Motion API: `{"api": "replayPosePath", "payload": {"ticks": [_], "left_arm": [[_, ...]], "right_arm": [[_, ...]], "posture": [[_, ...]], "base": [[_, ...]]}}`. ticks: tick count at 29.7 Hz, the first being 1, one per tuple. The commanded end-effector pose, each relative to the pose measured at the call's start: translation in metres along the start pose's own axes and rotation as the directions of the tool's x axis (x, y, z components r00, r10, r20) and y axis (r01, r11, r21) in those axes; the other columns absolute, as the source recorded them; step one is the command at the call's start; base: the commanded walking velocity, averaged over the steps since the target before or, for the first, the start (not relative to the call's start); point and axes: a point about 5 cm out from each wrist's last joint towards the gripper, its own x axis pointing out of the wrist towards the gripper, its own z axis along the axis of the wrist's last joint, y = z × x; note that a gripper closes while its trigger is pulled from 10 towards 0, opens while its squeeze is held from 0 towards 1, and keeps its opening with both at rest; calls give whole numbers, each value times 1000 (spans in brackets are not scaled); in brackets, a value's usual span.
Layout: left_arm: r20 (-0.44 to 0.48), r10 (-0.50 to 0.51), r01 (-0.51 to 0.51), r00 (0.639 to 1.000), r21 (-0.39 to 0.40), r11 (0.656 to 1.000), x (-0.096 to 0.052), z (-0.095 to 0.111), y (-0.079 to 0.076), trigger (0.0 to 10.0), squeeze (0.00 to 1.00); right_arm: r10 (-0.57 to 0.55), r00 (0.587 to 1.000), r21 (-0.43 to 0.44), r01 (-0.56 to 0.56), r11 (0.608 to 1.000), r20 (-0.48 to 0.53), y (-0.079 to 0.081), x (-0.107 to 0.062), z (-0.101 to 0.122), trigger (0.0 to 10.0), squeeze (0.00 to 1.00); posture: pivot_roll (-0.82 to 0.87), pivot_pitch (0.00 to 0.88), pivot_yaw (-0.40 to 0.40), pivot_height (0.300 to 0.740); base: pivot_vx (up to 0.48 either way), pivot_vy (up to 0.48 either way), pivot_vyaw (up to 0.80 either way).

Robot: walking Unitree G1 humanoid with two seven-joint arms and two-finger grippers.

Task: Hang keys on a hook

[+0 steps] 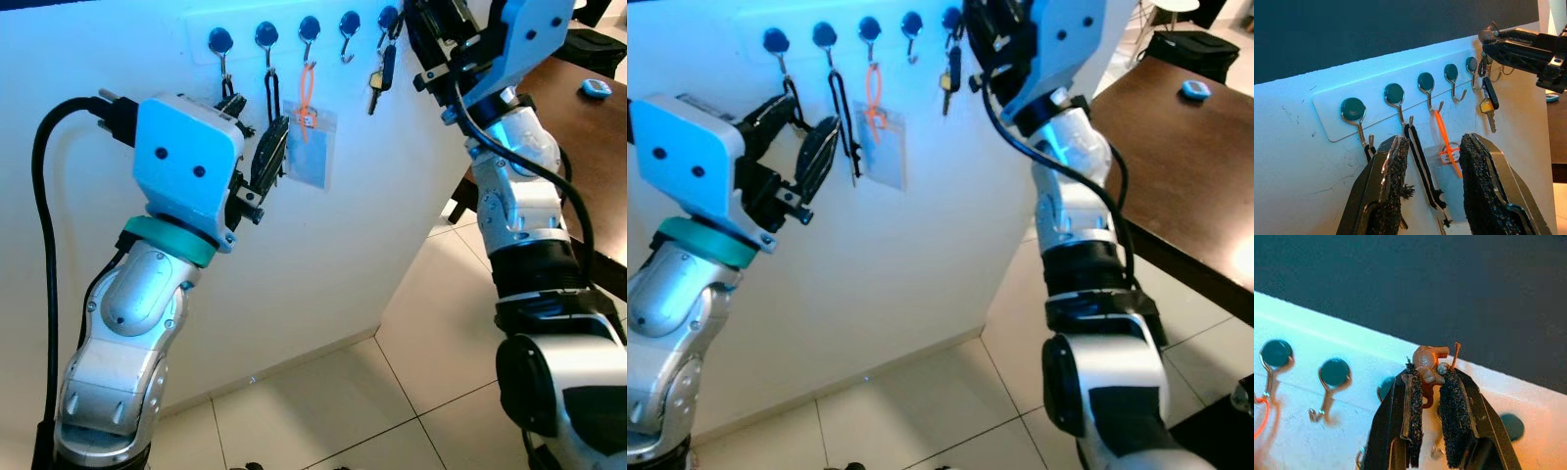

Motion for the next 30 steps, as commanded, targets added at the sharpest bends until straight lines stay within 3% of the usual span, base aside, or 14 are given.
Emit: {"api": "replayPosePath", "payload": {"ticks": [1,8,22,30], "left_arm": [[-5,-3,3,1000,8,1000,-2,-2,-1,10000,0],[-5,-5,5,1000,8,1000,-1,-2,-1,10000,0],[-12,-13,14,1000,6,1000,-1,-4,-2,10000,0],[-14,-13,13,1000,9,1000,-1,-4,-1,10000,0]], "right_arm": [[-19,1000,-14,18,1000,-17,-5,-6,-4,10000,0],[-39,999,-26,39,999,-30,-10,-11,-6,10000,0],[-131,988,-76,124,989,-87,-32,-37,-14,10000,0],[-59,991,-46,53,997,-123,-19,-40,-22,10000,0]], "posture": [[-26,101,83,740],[-26,100,85,740],[-29,106,93,740],[-26,108,93,740]], "base": [[0,0,0],[0,0,0],[0,0,0],[0,0,0]]}}
